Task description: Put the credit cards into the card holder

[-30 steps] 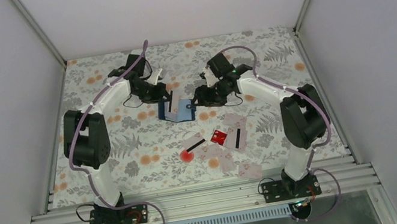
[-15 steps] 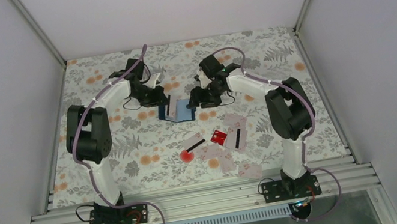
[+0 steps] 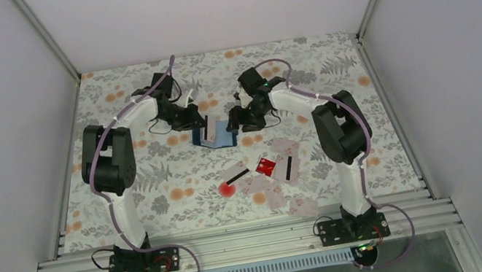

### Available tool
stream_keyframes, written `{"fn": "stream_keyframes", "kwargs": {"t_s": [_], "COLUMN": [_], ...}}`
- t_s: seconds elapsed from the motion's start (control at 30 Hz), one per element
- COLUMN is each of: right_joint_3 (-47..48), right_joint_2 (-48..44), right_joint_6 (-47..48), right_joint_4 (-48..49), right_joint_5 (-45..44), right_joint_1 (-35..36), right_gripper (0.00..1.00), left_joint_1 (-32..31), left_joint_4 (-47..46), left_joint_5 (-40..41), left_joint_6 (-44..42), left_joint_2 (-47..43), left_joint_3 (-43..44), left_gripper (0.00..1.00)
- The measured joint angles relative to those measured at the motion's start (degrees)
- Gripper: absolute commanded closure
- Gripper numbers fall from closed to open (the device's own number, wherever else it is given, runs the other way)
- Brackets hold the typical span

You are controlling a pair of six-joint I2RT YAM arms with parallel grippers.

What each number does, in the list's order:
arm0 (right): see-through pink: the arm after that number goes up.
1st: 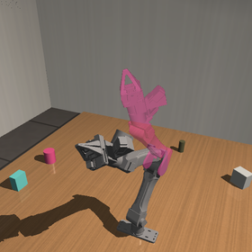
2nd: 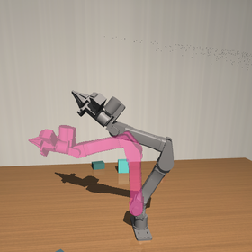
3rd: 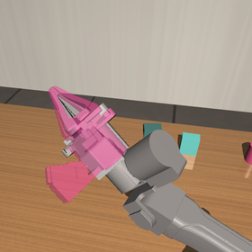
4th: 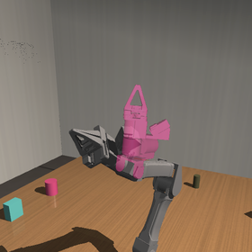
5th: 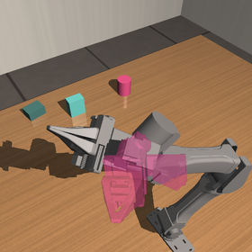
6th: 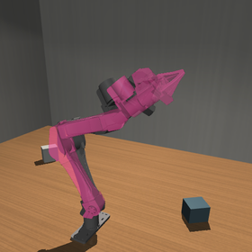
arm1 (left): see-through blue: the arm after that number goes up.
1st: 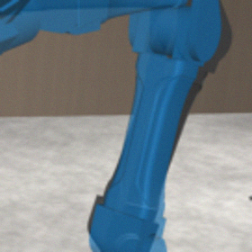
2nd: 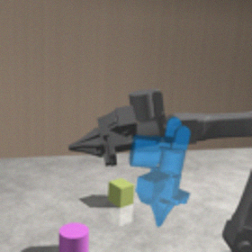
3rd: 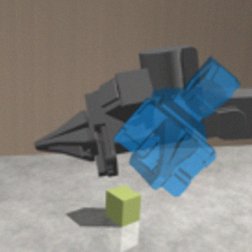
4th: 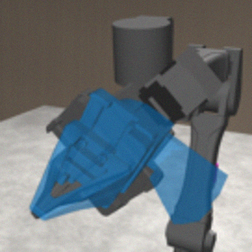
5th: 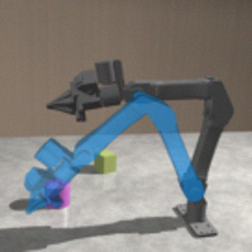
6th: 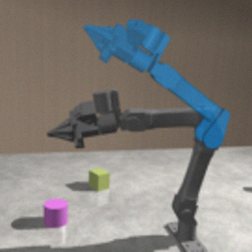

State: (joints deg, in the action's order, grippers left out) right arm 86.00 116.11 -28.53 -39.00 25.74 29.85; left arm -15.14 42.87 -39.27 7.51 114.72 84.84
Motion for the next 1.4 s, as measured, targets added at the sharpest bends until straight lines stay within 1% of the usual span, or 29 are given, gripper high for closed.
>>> {"fn": "stream_keyframes", "kwargs": {"t_s": [0.33,0.77,1.03,1.4], "right_joint_3": [0.6,0.6,0.6,0.6], "right_joint_2": [1.6,2.5,3.9,4.6], "right_joint_6": [-1.1,-2.0,-2.4,-2.5], "right_joint_4": [0.2,1.0,2.3,3.4], "right_joint_5": [0.5,0.7,0.7,1.5], "right_joint_1": [0.0,0.0,0.0,0.0], "right_gripper": [0.4,0.41,0.41,0.42], "left_joint_1": [0.1,0.8,0.8,0.9], "left_joint_4": [-0.6,-0.7,-1.0,-1.3], "left_joint_5": [0.0,0.0,-0.2,-1.0], "left_joint_6": [1.2,2.5,5.4,6.9], "left_joint_2": [2.4,2.5,3.2,4.1], "left_joint_3": [-0.8,-1.1,-1.2,-1.3], "left_gripper": [0.98,0.98,0.98,0.98]}}
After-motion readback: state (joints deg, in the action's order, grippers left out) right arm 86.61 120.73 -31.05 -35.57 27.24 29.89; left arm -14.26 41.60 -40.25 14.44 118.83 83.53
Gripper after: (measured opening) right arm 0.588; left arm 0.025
